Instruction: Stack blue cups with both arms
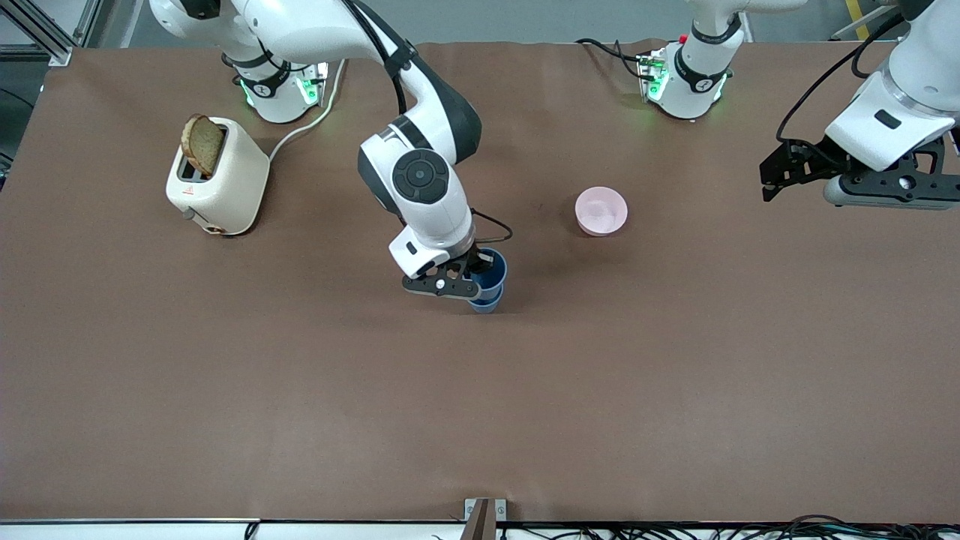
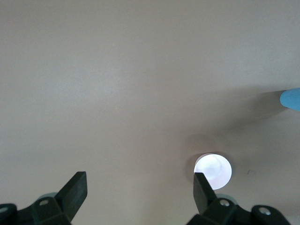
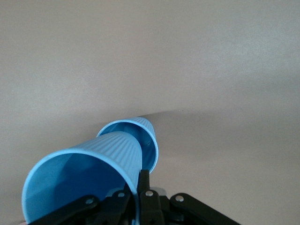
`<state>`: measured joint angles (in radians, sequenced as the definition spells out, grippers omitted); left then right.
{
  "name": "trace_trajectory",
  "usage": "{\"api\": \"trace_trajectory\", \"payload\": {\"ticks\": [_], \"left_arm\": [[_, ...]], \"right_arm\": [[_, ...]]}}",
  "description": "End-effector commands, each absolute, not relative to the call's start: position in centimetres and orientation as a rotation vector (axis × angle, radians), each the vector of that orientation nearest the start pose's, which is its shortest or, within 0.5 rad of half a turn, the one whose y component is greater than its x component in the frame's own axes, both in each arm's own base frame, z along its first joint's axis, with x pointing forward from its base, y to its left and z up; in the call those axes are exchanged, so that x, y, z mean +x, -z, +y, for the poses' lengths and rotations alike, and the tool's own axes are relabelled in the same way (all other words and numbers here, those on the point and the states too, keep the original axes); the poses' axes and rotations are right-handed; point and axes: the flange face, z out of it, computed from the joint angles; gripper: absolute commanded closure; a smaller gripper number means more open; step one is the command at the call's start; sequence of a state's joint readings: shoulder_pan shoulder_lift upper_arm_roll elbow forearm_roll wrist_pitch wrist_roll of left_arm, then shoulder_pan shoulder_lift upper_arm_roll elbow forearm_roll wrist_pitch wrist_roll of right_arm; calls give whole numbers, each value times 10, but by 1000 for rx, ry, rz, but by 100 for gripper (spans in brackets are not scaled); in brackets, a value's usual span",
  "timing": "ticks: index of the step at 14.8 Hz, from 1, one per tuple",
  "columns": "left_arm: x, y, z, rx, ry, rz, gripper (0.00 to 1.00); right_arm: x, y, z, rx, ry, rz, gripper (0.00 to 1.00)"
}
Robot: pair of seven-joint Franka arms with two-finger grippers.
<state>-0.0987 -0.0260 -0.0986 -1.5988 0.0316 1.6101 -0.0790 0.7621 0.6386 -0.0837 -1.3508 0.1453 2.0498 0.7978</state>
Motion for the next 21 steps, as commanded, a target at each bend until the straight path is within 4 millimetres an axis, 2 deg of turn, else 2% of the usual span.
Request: {"api": "trace_trajectory", "payload": {"ticks": [1,3,7,10,11,12,14,15,18,19,21], "left_arm": [[542,-634,-105,-3100,81,206,0],[542,-634,-106,-3100,81,208,0],[542,-634,-106,-3100,81,208,0],[543,-634,-106,-3100,81,208,0],[543,-634,-106,-3100,84,208,0],[543,-635,-105,-3100,86,206,0],[544,-633,-106,-3100,81,208,0],[544,-634,-106,-3100,84,208,0],[545,-633,-105,-3101,81,206,0],[545,-633,-105,-3101,81,206,0],[545,-633,-105,-3101,81,206,0]], "right_arm": [[557,-350,475,-3033,-26,252,98],[556,-340,477,-3047,-26,246,97],[553,-330,481,-3058,-35,243,86],[553,-328,481,-3058,-41,247,64],[553,-332,482,-3054,-38,248,60],[556,-338,479,-3052,-27,239,45],[567,-362,461,-3045,23,286,0],[586,-401,428,-3049,110,337,0],[621,-481,330,-3073,220,430,0],[630,-505,290,-3094,234,419,0],[639,-538,219,-3129,238,439,0]]}}
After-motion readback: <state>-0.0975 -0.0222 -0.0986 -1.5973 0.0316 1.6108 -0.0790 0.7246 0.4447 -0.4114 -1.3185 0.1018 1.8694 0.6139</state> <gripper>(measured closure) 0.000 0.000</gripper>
